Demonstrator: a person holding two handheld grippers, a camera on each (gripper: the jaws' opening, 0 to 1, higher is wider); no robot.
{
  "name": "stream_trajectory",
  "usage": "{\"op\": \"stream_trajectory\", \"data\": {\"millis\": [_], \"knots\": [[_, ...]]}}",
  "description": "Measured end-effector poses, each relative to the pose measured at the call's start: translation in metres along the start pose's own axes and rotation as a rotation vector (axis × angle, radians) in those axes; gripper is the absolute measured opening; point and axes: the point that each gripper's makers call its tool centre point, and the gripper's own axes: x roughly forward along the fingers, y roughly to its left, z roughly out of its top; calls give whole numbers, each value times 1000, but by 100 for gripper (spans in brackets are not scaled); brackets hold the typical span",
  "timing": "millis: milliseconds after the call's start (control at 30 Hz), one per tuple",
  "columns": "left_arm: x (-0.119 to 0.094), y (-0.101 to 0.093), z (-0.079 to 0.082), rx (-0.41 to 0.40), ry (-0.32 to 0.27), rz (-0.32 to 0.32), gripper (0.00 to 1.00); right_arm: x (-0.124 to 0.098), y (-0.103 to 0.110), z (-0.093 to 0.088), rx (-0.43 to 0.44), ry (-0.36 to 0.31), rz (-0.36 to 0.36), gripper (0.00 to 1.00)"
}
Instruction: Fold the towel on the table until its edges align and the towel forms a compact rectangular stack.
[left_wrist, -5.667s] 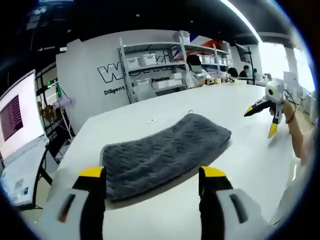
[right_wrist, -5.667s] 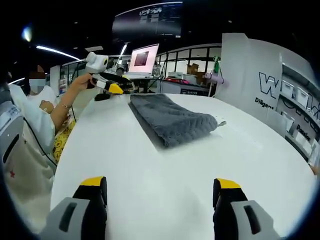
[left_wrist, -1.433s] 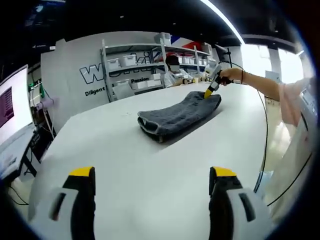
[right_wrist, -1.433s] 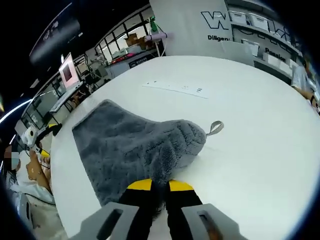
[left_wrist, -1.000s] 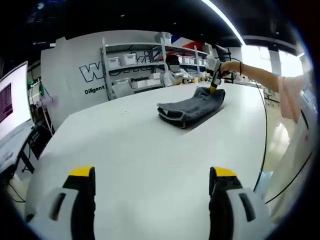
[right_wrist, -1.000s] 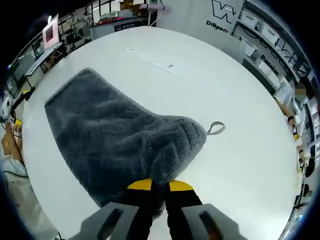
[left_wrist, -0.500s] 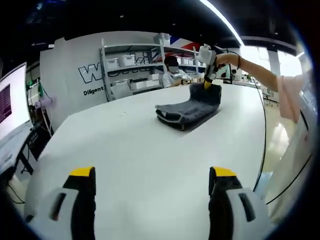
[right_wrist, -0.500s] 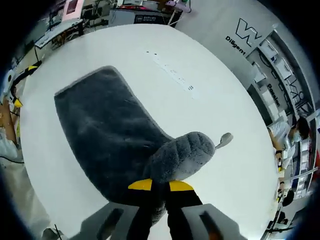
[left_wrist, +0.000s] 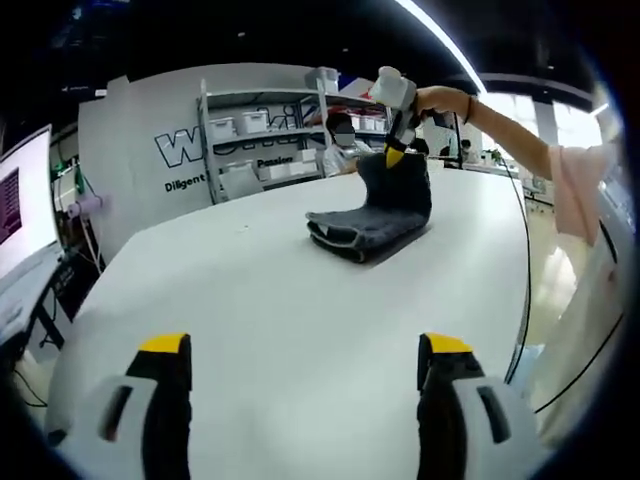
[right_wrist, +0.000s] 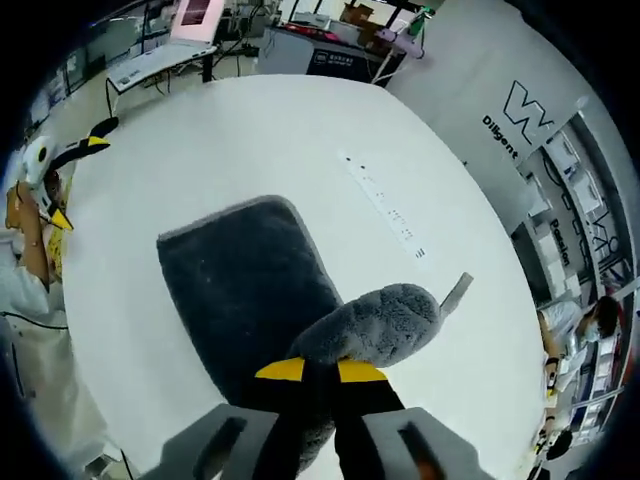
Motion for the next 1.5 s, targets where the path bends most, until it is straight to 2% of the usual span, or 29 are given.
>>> {"op": "stream_trajectory", "data": {"millis": [167, 200, 433, 733, 933, 1000, 1067, 1133, 1200, 1267, 1400, 1500], "knots": [[-1, 1, -2, -3, 5, 5, 99, 0, 19, 25, -33, -20, 27, 8], [-1, 1, -2, -4, 4, 6, 99, 2, 24, 34, -41, -28, 36, 8], [-2, 3, -4, -6, 9, 10, 99, 14, 45, 65, -61, -45, 68, 8], [0, 0, -6, -5, 16, 4, 98, 61, 72, 83, -45, -38, 131, 8], [1, 0, -7, -5, 23, 4, 98, 85, 81, 85, -7, -64, 163, 10], [1, 0, -7, -5, 24, 4, 98, 92, 83, 86, 14, -86, 174, 12], [2, -1, -7, -4, 25, 2, 98, 96, 88, 90, 62, -139, 213, 17], [3, -1, -7, -5, 28, 2, 98, 95, 89, 92, 97, -173, 241, 23], [3, -1, -7, -4, 32, 2, 98, 90, 86, 92, 108, -202, 240, 27], [4, -1, -6, -3, 35, 2, 98, 83, 85, 92, 106, -232, 240, 31], [8, -3, -5, 2, 40, -4, 98, 57, 81, 100, 139, -371, 245, 47], [12, -6, -2, 7, 45, -13, 98, 38, 76, 96, 152, -434, 239, 51]]}}
